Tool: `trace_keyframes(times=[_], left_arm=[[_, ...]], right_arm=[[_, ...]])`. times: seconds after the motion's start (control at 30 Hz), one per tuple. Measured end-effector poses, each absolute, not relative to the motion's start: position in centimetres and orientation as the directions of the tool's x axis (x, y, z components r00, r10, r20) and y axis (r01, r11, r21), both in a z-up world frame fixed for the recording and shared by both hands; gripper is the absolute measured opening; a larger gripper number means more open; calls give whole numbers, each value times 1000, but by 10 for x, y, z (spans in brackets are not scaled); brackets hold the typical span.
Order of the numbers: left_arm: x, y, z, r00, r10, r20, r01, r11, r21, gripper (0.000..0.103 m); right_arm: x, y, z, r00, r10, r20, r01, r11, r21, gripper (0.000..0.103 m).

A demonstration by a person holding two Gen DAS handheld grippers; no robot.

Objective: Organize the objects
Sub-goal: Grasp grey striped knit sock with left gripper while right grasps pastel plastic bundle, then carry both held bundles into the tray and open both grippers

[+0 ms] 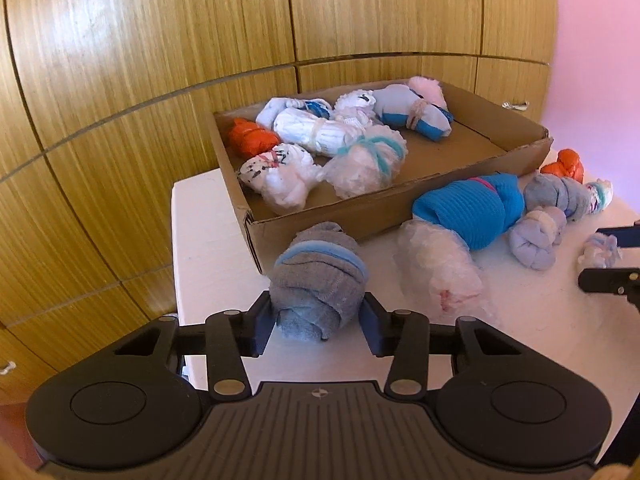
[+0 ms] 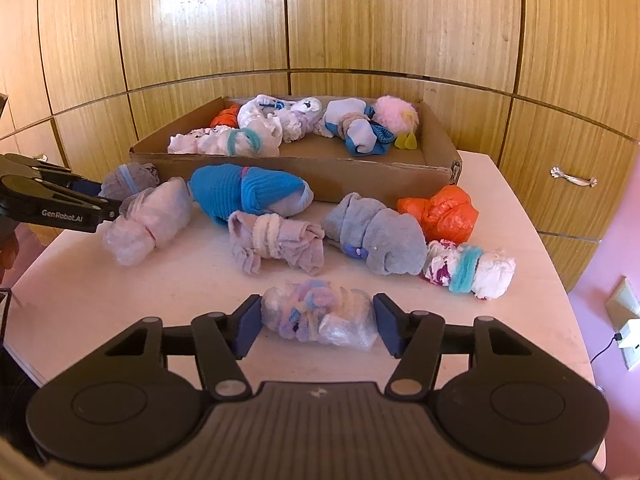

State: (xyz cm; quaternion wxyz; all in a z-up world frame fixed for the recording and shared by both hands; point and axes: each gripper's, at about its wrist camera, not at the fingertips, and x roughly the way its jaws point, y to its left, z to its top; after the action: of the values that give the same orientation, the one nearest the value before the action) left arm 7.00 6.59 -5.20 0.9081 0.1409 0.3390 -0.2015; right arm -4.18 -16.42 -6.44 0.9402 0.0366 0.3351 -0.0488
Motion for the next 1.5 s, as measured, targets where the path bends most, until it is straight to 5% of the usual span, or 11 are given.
trace_keyframes(times=[0.37,0.77,1.13,1.5], left_arm=[[56,63,-28,697,-273,-663,472,871,138,51],[84,-13,41,679,-368,-636,536,839,87,51],[138,-92,6,597,-390,-701,608,790,77,51],[178,-81,-30,596,-273,-755,581,795,172,52]], right_arm=[[-48,-174,-40,794,-58,-605,113,992,54,55],[-8,-214,49,872,27,-489,-14,999,29,55],[57,-241,45,848,42,-529,-51,999,-1,55],[106,-236,17,801,97,-591,-111,994,12,55]])
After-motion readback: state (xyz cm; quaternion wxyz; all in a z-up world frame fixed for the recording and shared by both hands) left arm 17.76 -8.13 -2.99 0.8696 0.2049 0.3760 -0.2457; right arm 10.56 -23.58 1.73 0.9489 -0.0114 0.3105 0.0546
